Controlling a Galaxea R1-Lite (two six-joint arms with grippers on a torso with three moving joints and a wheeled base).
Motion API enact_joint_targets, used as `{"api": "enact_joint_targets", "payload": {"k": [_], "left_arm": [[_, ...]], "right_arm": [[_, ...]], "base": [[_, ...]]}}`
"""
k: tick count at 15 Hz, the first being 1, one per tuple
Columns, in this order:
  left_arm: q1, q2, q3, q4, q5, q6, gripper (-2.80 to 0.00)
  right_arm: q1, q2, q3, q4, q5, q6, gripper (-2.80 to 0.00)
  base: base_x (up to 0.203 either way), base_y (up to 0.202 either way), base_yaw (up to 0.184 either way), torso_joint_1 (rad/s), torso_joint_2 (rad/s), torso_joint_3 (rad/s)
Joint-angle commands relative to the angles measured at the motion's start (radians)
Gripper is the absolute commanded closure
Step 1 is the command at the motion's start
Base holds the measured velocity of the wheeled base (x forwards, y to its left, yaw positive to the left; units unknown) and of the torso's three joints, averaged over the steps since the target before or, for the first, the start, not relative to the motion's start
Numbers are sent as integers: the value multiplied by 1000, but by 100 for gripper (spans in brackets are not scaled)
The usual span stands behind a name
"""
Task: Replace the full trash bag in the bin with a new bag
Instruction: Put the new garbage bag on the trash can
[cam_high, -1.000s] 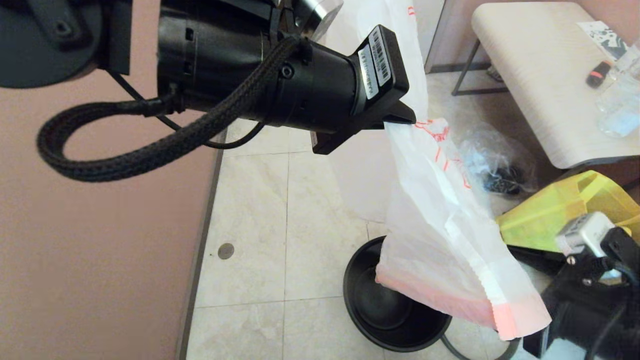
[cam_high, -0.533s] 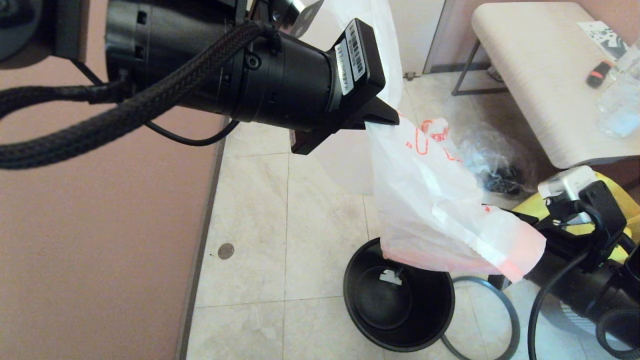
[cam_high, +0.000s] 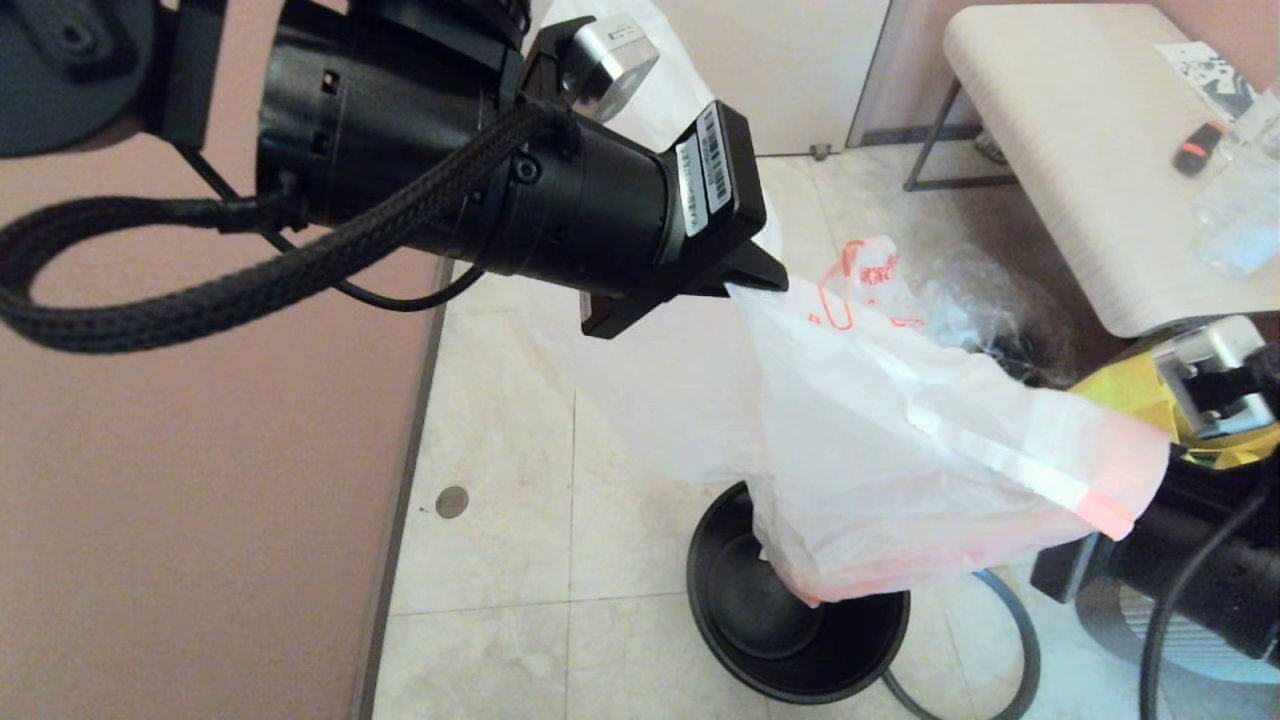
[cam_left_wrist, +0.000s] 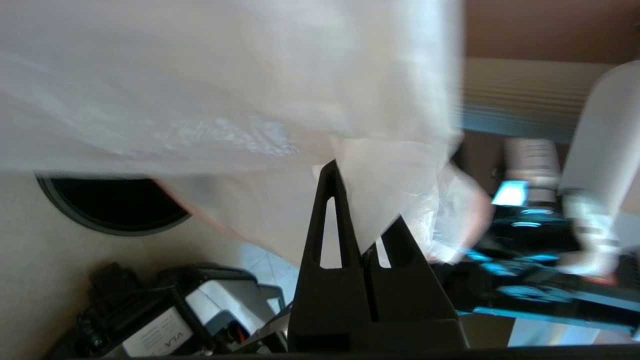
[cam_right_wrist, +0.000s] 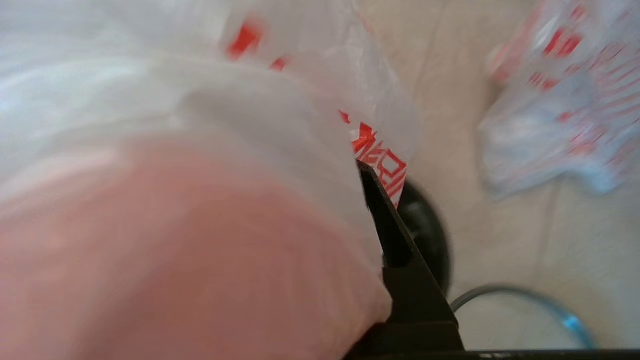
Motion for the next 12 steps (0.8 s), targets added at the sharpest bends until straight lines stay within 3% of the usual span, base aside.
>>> {"api": "enact_joint_targets", "payload": {"k": [1,3,6,9,12], "left_arm": [[-1,14,1,7,-3,-4,0],[-7,17,6,8,-4,-4,0],[-20,46,8,48,-14,-4,0],[-34,94,8,91,-16,-3,0],[-67,94,8,130,-16,-7,0]], "right_arm": [[-3,-190,-79,282,32,66,0],[-6,-279,-135,477,52,98,0],[-52,-338,-164,634,54,94,0],[-64,-378,-265,864,53,97,0],[-105,-394,-361,1012,50,110,0]], "base": [[0,0,0,0,0,0],[0,0,0,0,0,0],[0,0,0,0,0,0],[0,0,0,0,0,0],[0,0,0,0,0,0]]}}
